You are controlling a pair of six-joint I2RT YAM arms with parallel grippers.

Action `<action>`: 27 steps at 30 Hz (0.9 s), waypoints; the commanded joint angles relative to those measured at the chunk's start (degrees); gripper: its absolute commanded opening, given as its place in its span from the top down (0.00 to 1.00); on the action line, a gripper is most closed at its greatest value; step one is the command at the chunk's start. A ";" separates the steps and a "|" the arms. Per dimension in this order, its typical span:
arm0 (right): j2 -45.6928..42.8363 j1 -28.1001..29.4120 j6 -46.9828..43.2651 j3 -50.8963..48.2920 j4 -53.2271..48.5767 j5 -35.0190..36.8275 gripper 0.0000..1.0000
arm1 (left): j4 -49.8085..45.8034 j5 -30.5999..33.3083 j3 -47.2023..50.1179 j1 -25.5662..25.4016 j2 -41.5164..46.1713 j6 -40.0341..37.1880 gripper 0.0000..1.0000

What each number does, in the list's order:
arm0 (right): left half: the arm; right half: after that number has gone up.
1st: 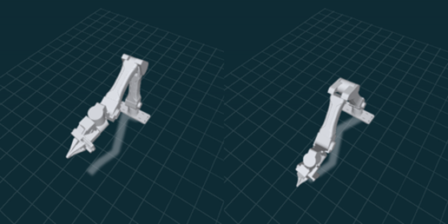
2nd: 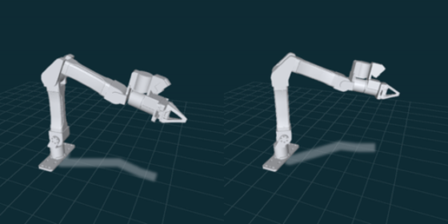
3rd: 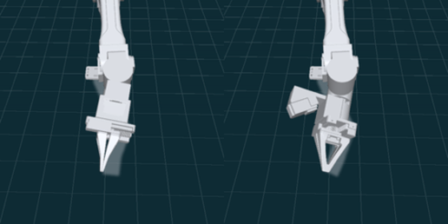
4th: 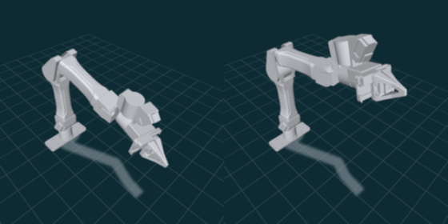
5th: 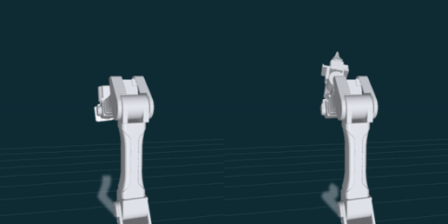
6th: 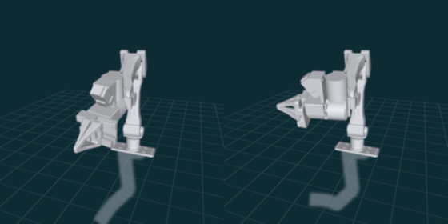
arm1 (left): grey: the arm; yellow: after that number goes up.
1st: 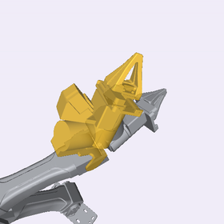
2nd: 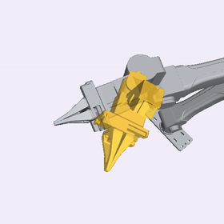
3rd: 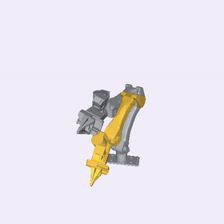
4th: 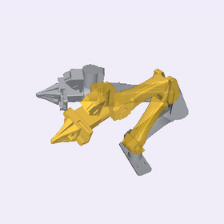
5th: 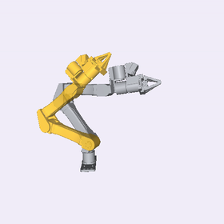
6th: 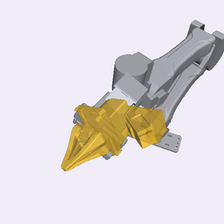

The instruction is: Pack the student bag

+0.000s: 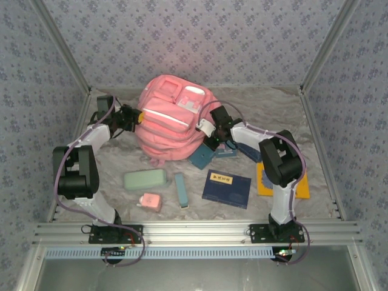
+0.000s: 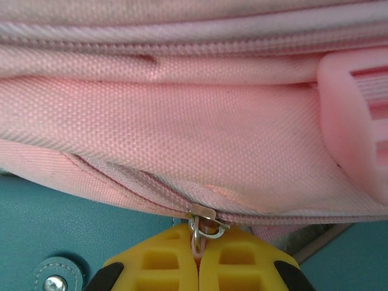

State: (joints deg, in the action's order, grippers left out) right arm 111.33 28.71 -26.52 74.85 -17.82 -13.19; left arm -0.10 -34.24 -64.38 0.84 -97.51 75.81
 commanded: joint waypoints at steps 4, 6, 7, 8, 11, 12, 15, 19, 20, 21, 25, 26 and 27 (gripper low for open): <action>-2.89 3.27 2.02 -0.17 -1.03 0.27 0.96 | 4.44 -1.29 0.62 -0.36 2.51 4.25 1.00; -2.48 4.40 2.73 1.02 -1.18 -0.21 0.96 | 4.57 -1.27 0.67 -0.64 2.50 4.52 1.00; -2.28 4.94 2.94 1.61 -1.31 -0.42 0.96 | 4.57 -1.18 0.68 -0.73 2.59 4.61 1.00; -1.94 5.71 3.13 2.46 -1.55 -0.43 0.96 | 4.70 -1.10 0.79 -0.84 2.68 4.76 1.00; -0.84 7.57 2.97 4.83 -2.97 -0.43 0.95 | 4.93 -1.02 1.22 -0.93 2.77 5.20 1.00; -0.66 8.02 2.98 5.58 -3.70 -0.39 0.94 | 5.17 -1.02 1.40 -0.93 2.81 5.44 1.00; -0.80 8.72 2.78 6.14 -5.15 -1.53 0.92 | 5.42 -0.98 1.84 -1.02 2.78 5.27 1.00; -1.80 9.00 3.36 5.55 -5.71 -6.24 0.86 | 4.49 -1.30 0.58 -1.02 1.19 2.99 1.00; -1.97 9.12 3.99 5.23 -5.17 -6.90 0.84 | 4.32 -1.75 -0.10 -1.02 0.47 2.41 1.00; -1.94 9.15 4.72 4.96 -4.63 -7.47 0.83 | 4.02 -2.19 -0.99 -1.02 -0.61 1.75 1.00; -1.86 10.05 6.97 4.96 -2.69 -9.03 0.81 | 3.14 -2.90 -4.43 -1.02 -4.23 -0.04 1.00; -1.93 10.28 7.17 4.96 -2.19 -9.85 0.80 | 3.25 -3.06 -5.04 -1.03 -4.95 -0.20 1.00; -2.12 10.82 7.47 4.89 -1.58 -10.63 0.79 | 3.26 -3.19 -5.90 -1.02 -5.82 -0.47 1.00</action>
State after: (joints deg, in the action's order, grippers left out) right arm 110.78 36.38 -20.64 78.30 -23.38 -15.55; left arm 1.91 -34.11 -66.94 0.86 -101.30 75.59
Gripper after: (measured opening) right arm 0.208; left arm 0.042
